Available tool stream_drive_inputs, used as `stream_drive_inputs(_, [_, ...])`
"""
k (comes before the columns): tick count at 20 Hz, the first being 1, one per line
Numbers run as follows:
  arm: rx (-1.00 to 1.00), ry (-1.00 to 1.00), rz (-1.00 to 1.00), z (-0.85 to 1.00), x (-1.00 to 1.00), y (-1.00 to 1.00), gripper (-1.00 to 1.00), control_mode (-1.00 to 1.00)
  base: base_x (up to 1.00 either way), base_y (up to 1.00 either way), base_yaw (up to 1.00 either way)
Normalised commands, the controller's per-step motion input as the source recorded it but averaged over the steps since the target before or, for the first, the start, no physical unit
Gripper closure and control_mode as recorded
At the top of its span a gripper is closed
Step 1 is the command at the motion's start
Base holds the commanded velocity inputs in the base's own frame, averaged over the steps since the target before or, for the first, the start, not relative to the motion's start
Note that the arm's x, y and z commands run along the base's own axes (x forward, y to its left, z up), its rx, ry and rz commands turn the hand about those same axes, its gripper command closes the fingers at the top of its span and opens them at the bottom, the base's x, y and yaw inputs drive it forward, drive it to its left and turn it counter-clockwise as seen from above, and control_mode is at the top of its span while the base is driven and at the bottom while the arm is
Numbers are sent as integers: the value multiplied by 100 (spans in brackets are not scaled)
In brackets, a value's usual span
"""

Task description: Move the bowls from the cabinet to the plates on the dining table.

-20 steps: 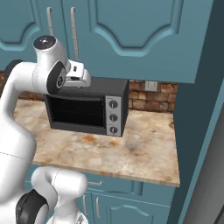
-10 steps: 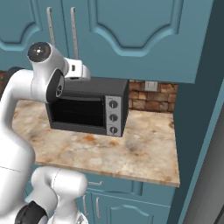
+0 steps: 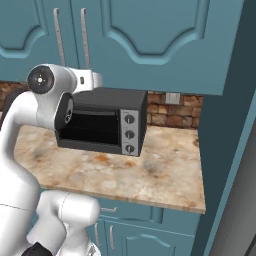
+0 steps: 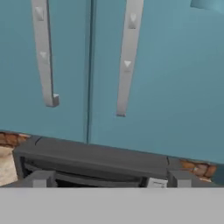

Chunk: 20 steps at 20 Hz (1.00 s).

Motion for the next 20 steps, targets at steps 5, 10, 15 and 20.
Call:
stream_drive_inputs(5, [3,-21,0,31,0,-6,-100,-100,0,0,0])
stream_drive_inputs(10, [3,-18,0,26,0,-6,-100,-100,0,0,0])
stream_drive_inputs(15, [1,-22,0,23,0,0,-100,-100,0,0,0])
stream_drive_inputs(20, [0,-20,0,21,0,0,-100,-100,0,0,0])
